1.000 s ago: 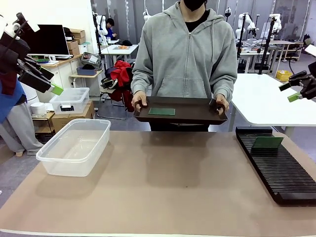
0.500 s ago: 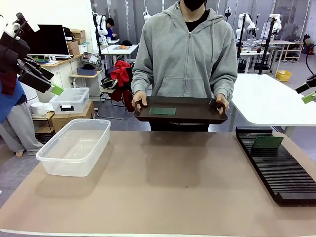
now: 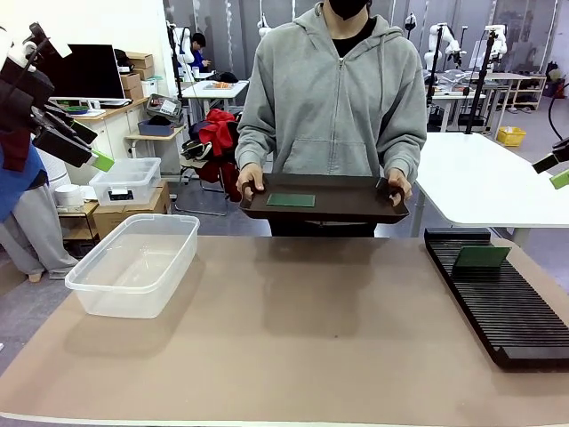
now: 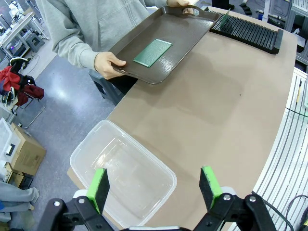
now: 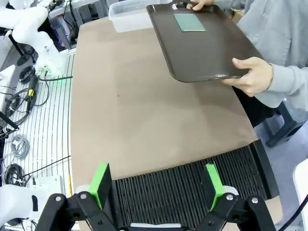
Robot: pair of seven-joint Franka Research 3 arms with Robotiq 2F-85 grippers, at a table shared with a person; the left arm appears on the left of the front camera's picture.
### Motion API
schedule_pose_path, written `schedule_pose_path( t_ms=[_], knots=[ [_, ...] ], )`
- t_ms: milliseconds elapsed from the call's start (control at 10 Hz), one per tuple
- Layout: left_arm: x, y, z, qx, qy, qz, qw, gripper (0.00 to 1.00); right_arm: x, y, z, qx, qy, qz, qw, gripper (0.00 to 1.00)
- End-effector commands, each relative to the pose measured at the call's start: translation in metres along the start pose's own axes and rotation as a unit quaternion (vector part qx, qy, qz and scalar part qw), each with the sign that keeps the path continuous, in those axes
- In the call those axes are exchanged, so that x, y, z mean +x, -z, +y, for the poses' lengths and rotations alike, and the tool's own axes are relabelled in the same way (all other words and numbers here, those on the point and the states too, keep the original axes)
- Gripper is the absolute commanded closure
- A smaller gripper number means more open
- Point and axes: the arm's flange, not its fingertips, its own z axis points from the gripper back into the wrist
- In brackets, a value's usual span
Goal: Sort PCBs into racks and boxes based on the side picked up.
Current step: Pick up the Blank PCB handed by the Human.
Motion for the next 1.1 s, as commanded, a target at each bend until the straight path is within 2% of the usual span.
schedule_pose_path(
  t_ms=[0, 200, 400, 1000],
  knots=[
    [-0.002, 0.001, 0.000, -0.004, 0.000, 0.003, 1.000, 0.00, 0.004, 0.002, 0.000, -0.012, 0.015, 0.014, 1.000, 0.00],
    [-0.002, 0.001, 0.000, -0.004, 0.000, 0.003, 1.000, 0.00, 0.000, -0.001, -0.001, -0.004, 0.003, 0.002, 1.000, 0.00],
    [-0.002, 0.001, 0.000, -0.004, 0.000, 0.003, 1.000, 0.00, 0.006, -0.006, 0.008, -0.034, 0.000, -0.017, 0.999, 0.00],
    [-0.002, 0.001, 0.000, -0.004, 0.000, 0.003, 1.000, 0.00, 0.012, -0.021, 0.017, -0.108, 0.074, -0.038, 0.991, 0.00]
  ],
)
